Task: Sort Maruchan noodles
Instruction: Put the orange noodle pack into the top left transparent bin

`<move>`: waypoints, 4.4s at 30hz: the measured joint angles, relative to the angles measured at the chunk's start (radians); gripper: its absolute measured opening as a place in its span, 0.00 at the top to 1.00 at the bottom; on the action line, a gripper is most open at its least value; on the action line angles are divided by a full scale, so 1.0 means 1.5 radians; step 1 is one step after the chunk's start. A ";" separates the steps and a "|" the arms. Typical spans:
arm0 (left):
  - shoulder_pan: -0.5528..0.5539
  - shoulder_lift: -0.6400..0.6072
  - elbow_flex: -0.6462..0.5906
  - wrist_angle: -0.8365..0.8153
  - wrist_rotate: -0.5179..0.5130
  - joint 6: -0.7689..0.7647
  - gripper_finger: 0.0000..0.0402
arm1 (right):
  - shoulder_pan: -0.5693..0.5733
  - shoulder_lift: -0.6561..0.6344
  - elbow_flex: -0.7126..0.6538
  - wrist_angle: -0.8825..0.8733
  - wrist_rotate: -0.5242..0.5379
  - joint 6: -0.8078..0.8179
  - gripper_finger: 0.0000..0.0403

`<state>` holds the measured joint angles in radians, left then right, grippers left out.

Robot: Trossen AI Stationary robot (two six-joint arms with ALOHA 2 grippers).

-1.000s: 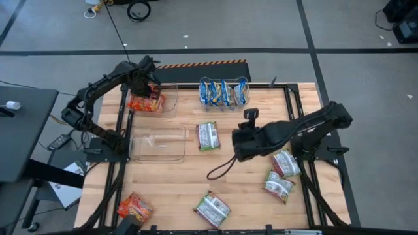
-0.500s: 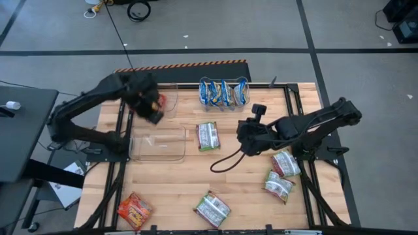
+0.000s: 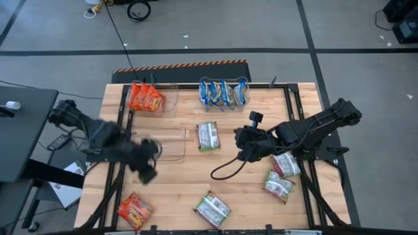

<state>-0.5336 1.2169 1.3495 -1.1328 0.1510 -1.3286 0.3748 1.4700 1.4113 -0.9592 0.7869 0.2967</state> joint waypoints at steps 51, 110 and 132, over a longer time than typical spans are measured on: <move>-0.230 0.389 -0.124 0.089 0.000 -0.258 0.85 | 0.226 0.000 0.000 -0.164 -0.066 0.184 0.99; -0.371 0.012 -0.563 0.460 -0.326 -0.379 0.48 | 0.110 0.000 0.000 -0.120 -0.072 0.349 0.97; -0.356 0.002 -0.428 0.495 -0.311 -0.397 0.98 | 0.110 -0.012 0.000 -0.153 -0.105 0.175 0.97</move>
<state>-1.0670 1.2200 0.7079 -0.3908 -0.3161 -1.9238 0.5400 1.4516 1.4113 -1.1887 0.6286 0.5597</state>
